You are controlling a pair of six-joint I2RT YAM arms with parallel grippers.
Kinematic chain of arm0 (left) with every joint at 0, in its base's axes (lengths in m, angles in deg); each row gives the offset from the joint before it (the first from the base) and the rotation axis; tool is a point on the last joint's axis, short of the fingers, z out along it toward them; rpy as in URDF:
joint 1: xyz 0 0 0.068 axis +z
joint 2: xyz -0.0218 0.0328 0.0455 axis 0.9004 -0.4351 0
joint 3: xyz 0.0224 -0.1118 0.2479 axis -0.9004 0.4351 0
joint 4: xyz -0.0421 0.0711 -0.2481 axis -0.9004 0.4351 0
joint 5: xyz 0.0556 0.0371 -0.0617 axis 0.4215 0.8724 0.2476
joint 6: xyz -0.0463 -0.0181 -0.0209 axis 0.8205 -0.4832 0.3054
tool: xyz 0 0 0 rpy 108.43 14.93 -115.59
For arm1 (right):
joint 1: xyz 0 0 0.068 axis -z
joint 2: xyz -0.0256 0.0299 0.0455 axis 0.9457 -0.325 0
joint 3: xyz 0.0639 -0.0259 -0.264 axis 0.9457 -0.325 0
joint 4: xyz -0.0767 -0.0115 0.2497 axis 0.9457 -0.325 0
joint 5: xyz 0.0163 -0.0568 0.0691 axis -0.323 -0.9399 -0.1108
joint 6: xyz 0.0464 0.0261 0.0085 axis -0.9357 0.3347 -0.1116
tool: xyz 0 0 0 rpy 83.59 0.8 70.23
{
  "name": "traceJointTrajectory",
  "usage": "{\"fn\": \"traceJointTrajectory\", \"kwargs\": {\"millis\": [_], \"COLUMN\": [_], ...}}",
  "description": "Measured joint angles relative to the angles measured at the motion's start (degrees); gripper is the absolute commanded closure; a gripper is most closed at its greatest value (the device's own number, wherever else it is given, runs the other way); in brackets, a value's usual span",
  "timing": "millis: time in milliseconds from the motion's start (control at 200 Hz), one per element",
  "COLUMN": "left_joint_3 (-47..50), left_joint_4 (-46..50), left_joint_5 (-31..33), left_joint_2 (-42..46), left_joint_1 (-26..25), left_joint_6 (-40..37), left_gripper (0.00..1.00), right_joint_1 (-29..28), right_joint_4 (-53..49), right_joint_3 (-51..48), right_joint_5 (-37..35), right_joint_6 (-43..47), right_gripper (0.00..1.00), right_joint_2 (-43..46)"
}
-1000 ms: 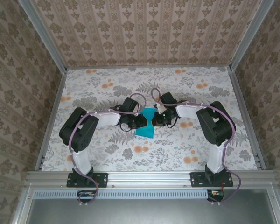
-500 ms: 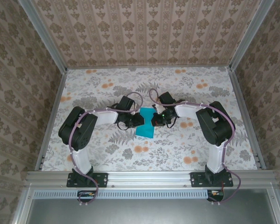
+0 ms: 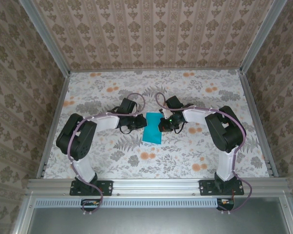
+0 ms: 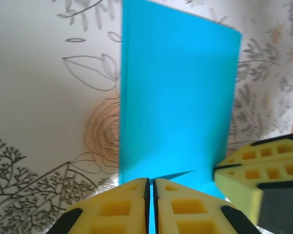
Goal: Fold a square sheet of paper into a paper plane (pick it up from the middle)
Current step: Fold the triangle a second time at the center of the table.
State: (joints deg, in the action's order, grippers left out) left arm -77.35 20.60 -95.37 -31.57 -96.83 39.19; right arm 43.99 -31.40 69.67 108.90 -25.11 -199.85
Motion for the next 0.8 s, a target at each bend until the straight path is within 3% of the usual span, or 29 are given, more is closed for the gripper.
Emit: {"fn": "traceJointTrajectory", "kwargs": {"millis": [335, 800], "left_joint_3": [0.28, 0.37], "left_joint_4": [-3.63, -0.48], "left_joint_5": [-2.27, -1.22], "left_joint_2": [-2.12, -2.95], "left_joint_1": [-2.62, -0.15], "left_joint_6": [0.87, 0.61], "left_gripper": [0.91, 0.91], "right_joint_1": [0.0, 0.0], "right_joint_4": [0.0, -0.04], "right_joint_3": [0.02, 0.07], "right_joint_5": [0.02, -0.07], "right_joint_6": [-0.02, -0.02], "right_gripper": [1.0, 1.0], "right_joint_2": [0.0, 0.0]}}
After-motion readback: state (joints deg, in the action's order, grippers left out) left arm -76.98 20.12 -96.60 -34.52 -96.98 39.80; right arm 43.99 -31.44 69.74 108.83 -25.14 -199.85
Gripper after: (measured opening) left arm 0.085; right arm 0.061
